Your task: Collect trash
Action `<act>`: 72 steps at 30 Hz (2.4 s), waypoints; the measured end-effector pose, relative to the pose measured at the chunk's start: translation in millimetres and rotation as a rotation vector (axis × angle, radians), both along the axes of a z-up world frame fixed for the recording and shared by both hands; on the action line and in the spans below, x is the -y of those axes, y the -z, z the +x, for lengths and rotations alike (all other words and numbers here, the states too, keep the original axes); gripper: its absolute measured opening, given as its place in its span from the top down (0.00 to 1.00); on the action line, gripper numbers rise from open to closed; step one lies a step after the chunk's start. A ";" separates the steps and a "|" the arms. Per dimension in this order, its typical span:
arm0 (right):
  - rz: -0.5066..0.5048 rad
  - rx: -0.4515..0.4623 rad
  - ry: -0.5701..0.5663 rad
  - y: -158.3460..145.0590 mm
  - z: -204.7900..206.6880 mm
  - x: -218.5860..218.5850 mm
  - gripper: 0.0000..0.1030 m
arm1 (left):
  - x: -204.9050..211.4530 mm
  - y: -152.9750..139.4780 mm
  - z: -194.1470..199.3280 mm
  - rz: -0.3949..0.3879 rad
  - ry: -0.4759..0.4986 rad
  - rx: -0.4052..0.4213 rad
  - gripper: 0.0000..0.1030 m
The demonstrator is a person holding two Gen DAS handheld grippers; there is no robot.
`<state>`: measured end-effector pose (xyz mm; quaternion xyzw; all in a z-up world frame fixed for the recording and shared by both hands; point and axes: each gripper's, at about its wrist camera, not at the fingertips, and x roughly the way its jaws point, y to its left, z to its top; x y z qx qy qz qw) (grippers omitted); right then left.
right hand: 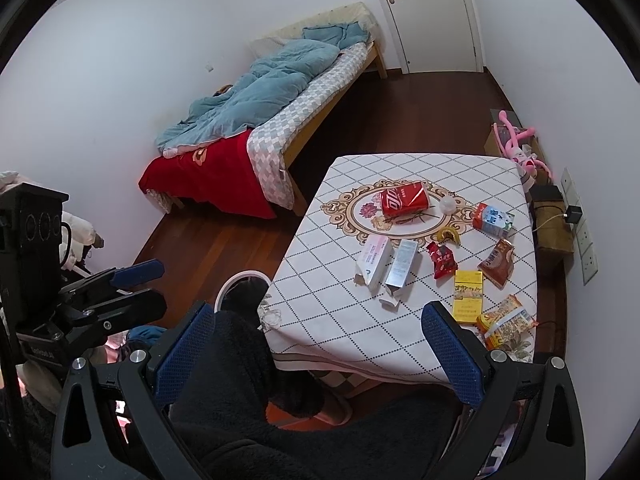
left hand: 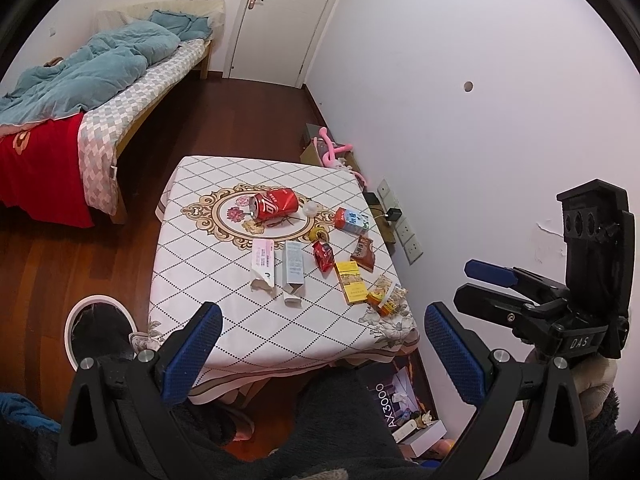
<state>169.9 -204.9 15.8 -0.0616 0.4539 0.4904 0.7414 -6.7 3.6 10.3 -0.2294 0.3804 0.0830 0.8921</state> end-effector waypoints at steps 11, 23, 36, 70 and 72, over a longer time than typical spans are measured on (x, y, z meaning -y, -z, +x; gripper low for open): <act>-0.001 -0.001 0.004 1.5 0.0 -1.0 0.00 | -3.3 2.0 -2.1 -0.001 -0.005 0.001 0.00; 0.017 -0.013 0.094 10.1 7.1 1.1 0.00 | -15.9 24.2 21.7 0.153 -0.134 -0.057 0.00; -0.268 -0.188 0.414 181.5 140.6 -32.3 0.21 | -87.5 200.9 160.3 0.124 -0.158 -0.412 0.00; -0.678 -0.139 0.255 327.5 143.0 -86.5 0.38 | -69.4 306.9 187.4 0.084 -0.079 -0.530 0.58; -0.659 -0.140 0.279 326.8 138.9 -81.5 0.39 | -65.2 306.0 179.4 0.105 -0.092 -0.527 0.58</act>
